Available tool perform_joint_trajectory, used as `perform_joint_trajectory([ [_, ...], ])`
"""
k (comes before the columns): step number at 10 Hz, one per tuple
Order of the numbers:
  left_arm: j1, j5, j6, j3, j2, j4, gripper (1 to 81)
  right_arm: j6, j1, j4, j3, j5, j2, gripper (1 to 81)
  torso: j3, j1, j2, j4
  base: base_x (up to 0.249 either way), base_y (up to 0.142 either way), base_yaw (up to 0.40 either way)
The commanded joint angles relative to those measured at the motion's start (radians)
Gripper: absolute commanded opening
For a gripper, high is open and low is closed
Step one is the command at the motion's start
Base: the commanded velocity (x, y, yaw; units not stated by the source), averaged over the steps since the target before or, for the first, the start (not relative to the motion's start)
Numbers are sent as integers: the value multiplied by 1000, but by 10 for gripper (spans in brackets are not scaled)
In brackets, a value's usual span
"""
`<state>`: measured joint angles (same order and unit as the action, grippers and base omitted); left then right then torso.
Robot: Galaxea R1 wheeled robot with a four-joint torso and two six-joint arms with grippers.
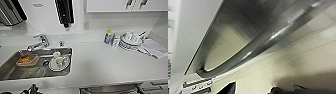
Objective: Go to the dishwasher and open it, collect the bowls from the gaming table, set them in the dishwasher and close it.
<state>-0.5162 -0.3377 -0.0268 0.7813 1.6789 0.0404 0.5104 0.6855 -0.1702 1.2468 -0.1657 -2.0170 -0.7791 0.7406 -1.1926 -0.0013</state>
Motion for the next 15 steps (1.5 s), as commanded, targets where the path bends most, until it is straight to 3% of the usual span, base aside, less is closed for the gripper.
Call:
perform_joint_trajectory([
  [1, 80, -23, 4, -25, -36, -8, 811, 133, -169, -26, 44, -52, 48, 811, 0, 0, 0, 0, 0, 0, 0],
  [2, 80, -23, 5, -25, -39, -8, 811, 248, -180, -23, 72, -54, 48, 811, 0, 0, 0, 0, 0, 0, 0],
  [3, 80, -23, 5, -25, -37, -8, 811, 325, -186, -18, 98, -58, 48, 811, 0, 0, 0, 0, 0, 0, 0],
  [5, 78, -23, 4, -25, -34, -7, 811, 404, -177, -20, 160, -77, 48, 811, 0, 0, 0, 0, 0, 0, 0],
  [8, 80, -23, 5, -25, -37, -7, 811, 454, -168, -23, 232, -80, 7, 811, 0, 0, 0, 0, 0, 0, 0],
  [12, 77, -23, 5, -23, -36, -7, 811, 456, -123, -17, 312, -81, -116, 811, 0, 0, 0, 0, 0, 0, 0],
  [15, 77, -24, 2, -5, -25, -8, 811, 456, -37, 15, 295, -74, -104, 811, 0, 0, 0, 0, 0, 0, 0],
])
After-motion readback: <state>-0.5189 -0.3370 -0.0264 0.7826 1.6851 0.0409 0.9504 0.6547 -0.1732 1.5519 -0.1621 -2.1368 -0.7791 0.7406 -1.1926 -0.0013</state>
